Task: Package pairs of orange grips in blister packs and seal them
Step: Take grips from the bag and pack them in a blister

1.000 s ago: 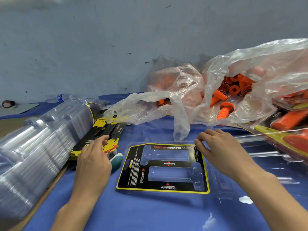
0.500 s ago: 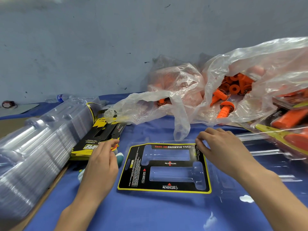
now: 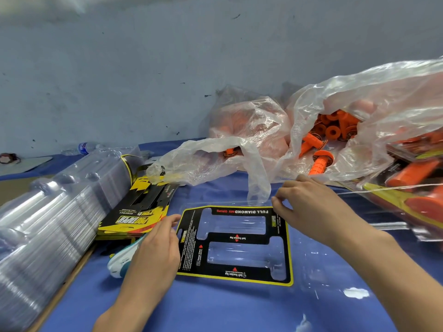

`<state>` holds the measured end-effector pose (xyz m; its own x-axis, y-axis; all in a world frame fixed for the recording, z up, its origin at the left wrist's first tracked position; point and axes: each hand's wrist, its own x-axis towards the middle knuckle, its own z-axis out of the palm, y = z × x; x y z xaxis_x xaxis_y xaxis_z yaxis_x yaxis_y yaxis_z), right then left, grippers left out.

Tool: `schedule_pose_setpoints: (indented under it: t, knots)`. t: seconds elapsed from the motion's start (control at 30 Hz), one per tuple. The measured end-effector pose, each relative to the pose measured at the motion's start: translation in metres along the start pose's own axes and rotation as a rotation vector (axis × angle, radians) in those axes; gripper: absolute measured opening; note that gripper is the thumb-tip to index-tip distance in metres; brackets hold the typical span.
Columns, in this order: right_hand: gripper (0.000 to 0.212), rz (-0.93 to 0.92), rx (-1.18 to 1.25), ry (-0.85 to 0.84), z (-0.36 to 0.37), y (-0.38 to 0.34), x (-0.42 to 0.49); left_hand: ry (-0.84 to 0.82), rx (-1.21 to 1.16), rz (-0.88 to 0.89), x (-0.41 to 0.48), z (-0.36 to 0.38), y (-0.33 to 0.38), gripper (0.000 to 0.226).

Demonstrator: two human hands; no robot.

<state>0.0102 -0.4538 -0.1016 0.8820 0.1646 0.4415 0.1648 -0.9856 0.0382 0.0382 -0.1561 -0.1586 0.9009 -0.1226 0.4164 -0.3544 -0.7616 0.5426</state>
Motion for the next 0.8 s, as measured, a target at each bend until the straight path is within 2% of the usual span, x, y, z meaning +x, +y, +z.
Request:
schedule_pose_setpoints:
  t: [0.3, 0.47, 0.57, 0.7, 0.8]
  knots:
    - [0.037, -0.053, 0.039, -0.191, -0.011, 0.024, 0.033, -0.072, -0.015, 0.004, -0.006, 0.001, 0.013, 0.029]
    - [0.036, -0.080, 0.028, -0.217, -0.002, 0.031, 0.040, -0.070, -0.039, -0.015, -0.009, -0.004, 0.016, 0.030]
    - [0.033, -0.023, 0.157, -0.152, -0.004, 0.031, 0.039, -0.058, -0.047, -0.018, -0.009, -0.006, 0.016, 0.029]
    - [0.032, 0.060, 0.341, 0.044, -0.011, 0.023, 0.030, -0.017, -0.041, 0.005, -0.008, -0.008, 0.018, 0.025]
    - [0.028, 0.121, 0.464, 0.129, -0.017, 0.017, 0.021, 0.018, -0.028, 0.015, -0.006, -0.012, 0.024, 0.022]
